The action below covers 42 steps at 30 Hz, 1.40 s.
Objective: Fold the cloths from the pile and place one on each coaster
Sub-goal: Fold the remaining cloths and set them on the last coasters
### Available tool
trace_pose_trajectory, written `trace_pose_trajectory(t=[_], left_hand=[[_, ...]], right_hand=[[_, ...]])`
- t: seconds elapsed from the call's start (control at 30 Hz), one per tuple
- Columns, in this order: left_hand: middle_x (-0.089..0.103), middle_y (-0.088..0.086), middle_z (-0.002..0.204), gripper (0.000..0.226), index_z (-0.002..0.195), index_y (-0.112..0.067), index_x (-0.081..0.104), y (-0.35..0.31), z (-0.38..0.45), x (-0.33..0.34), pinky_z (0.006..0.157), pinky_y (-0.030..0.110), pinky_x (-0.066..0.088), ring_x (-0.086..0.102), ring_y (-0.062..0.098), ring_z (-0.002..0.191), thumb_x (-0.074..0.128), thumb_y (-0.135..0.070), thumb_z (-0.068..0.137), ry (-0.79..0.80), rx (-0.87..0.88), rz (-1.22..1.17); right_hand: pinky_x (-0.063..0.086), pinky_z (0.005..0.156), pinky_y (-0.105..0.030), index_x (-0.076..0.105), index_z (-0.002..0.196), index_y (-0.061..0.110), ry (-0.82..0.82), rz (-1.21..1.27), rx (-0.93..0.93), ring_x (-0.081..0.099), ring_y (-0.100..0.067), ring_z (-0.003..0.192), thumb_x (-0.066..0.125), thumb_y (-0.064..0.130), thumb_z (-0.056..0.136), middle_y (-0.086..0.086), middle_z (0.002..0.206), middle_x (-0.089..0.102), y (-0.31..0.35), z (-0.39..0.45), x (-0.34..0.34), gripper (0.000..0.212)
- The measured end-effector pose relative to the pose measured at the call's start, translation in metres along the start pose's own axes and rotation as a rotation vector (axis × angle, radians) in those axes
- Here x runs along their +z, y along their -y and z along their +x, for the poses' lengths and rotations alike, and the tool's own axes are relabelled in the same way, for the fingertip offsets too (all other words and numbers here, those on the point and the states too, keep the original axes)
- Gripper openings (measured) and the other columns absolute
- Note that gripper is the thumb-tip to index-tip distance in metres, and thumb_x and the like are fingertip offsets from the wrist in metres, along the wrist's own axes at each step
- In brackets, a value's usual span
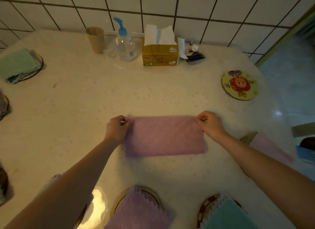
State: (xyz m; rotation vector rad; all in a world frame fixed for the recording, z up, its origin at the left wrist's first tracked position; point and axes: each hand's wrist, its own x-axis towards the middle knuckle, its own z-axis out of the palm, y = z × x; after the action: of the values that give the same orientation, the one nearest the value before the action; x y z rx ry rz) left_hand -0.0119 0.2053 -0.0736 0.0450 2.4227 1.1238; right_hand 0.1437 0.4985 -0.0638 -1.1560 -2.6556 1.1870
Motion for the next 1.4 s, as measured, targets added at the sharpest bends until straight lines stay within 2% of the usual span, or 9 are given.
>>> trace_pose_trajectory(t=[0.17, 0.3, 0.4, 0.47, 0.53, 0.67, 1.07, 1.27, 1.4], left_hand=[[0.063, 0.007, 0.073, 0.021, 0.079, -0.013, 0.063, -0.002, 0.012, 0.004, 0.065, 0.035, 0.052, 0.062, 0.031, 0.072, 0.067, -0.033, 0.085, -0.018, 0.01, 0.118], [0.067, 0.008, 0.091, 0.025, 0.097, -0.017, 0.058, -0.008, -0.002, 0.003, 0.068, 0.037, 0.052, 0.064, 0.032, 0.082, 0.06, -0.04, 0.088, -0.117, -0.01, 0.24], [0.06, 0.012, 0.101, 0.035, 0.113, -0.013, 0.055, 0.002, -0.035, 0.005, 0.069, 0.043, 0.051, 0.058, 0.036, 0.086, 0.049, -0.036, 0.087, -0.289, 0.431, 0.528], [0.06, 0.011, 0.111, 0.041, 0.121, -0.012, 0.057, 0.013, -0.061, 0.016, 0.078, 0.043, 0.051, 0.056, 0.034, 0.097, 0.048, -0.034, 0.088, -0.141, 0.824, 0.595], [0.052, 0.004, 0.138, 0.047, 0.136, -0.017, 0.05, 0.032, -0.078, 0.03, 0.1, 0.041, 0.04, 0.048, 0.027, 0.126, 0.047, -0.038, 0.094, 0.099, 0.989, 0.691], [0.032, 0.0, 0.154, 0.055, 0.145, -0.018, 0.038, 0.061, -0.09, 0.035, 0.112, 0.039, 0.022, 0.027, 0.022, 0.143, 0.039, -0.04, 0.094, 0.216, 0.976, 0.881], [0.042, -0.002, 0.148, 0.047, 0.139, -0.018, 0.048, 0.077, -0.09, -0.001, 0.11, 0.033, 0.028, 0.039, 0.017, 0.136, 0.041, -0.031, 0.094, 0.266, 0.928, 0.922], [0.06, 0.0, 0.129, 0.048, 0.132, -0.022, 0.053, 0.05, -0.104, 0.012, 0.096, 0.035, 0.044, 0.057, 0.026, 0.118, 0.041, -0.037, 0.088, 0.18, 0.862, 0.952], [0.051, -0.001, 0.131, 0.054, 0.136, -0.032, 0.044, 0.029, -0.12, 0.033, 0.089, 0.044, 0.046, 0.051, 0.034, 0.108, 0.035, -0.052, 0.086, 0.22, 0.758, 1.089]], right_hand=[[0.051, 0.067, -0.033, 0.063, 0.08, 0.011, -0.009, -0.051, 0.011, 0.064, -0.022, 0.07, 0.068, 0.026, 0.082, -0.007, 0.075, 0.068, -0.004, 0.01, 0.002, 0.016], [0.045, 0.066, -0.027, 0.056, 0.098, 0.008, -0.1, -0.044, -0.017, 0.059, -0.021, 0.072, 0.062, 0.019, 0.087, -0.011, 0.091, 0.065, 0.004, 0.006, 0.0, 0.017], [0.05, 0.077, -0.036, 0.053, 0.11, 0.009, -0.169, -0.256, -0.269, 0.055, -0.025, 0.094, 0.056, 0.014, 0.089, -0.011, 0.109, 0.054, 0.008, -0.024, -0.001, 0.022], [0.052, 0.078, -0.039, 0.056, 0.109, 0.008, -0.112, -0.413, -0.544, 0.055, -0.03, 0.1, 0.049, 0.012, 0.086, -0.012, 0.112, 0.055, 0.008, -0.056, 0.009, 0.025], [0.053, 0.081, -0.04, 0.056, 0.113, 0.008, -0.004, -0.536, -0.807, 0.055, -0.03, 0.104, 0.042, 0.012, 0.079, -0.01, 0.115, 0.058, -0.001, -0.086, 0.024, 0.037], [0.049, 0.093, -0.04, 0.048, 0.13, 0.006, 0.168, -0.745, -0.961, 0.05, -0.026, 0.119, 0.04, -0.003, 0.074, -0.008, 0.131, 0.053, -0.028, -0.11, 0.032, 0.057], [0.046, 0.095, -0.044, 0.046, 0.134, 0.01, 0.233, -0.938, -0.9, 0.052, -0.026, 0.118, 0.047, -0.004, 0.061, -0.008, 0.131, 0.053, -0.033, -0.108, 0.01, 0.074], [0.05, 0.069, -0.039, 0.048, 0.125, 0.021, 0.232, -0.941, -0.765, 0.052, -0.031, 0.102, 0.066, -0.008, 0.045, -0.01, 0.114, 0.048, -0.019, -0.107, 0.007, 0.087], [0.048, 0.069, -0.038, 0.048, 0.123, 0.017, 0.264, -0.964, -0.707, 0.05, -0.029, 0.1, 0.063, -0.009, 0.052, -0.009, 0.111, 0.049, -0.013, -0.108, 0.003, 0.077]])
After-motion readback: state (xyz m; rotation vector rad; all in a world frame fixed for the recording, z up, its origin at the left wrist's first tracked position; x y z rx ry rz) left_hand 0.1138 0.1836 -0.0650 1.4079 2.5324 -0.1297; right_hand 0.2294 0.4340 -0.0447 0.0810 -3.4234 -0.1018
